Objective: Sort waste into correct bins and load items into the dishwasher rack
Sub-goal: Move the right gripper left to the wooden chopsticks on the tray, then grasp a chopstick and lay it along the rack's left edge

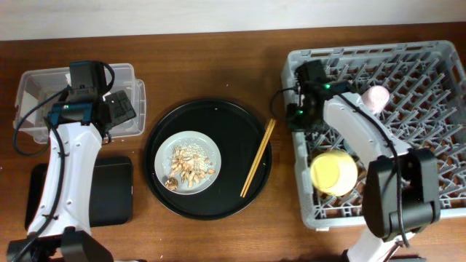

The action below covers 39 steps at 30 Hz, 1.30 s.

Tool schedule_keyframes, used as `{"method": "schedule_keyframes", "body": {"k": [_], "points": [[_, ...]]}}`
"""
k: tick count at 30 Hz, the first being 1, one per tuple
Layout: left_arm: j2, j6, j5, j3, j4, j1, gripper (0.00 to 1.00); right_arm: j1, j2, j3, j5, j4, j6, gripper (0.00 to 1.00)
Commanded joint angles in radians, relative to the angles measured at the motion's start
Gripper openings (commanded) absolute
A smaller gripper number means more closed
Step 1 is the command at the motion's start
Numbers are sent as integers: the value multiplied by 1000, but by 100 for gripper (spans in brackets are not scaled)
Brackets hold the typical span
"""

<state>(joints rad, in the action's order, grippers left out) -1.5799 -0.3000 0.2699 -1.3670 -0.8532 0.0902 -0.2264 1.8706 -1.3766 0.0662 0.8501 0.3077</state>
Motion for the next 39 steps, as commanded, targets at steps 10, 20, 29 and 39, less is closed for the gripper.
{"method": "schedule_keyframes", "body": {"k": [10,20,29,39], "points": [[10,-10,7,-5,-1,-2,99,-98,-6,-370,178,408,93,61],[10,-10,7,-5,-1,-2,99,-343,72,-142,-145,193,461,40],[10,-10,7,-5,-1,-2,99,-349,181,-89,-128,73,566,26],[10,-10,7,-5,-1,-2,99,-359,187,-43,-123,4,565,26]]}}
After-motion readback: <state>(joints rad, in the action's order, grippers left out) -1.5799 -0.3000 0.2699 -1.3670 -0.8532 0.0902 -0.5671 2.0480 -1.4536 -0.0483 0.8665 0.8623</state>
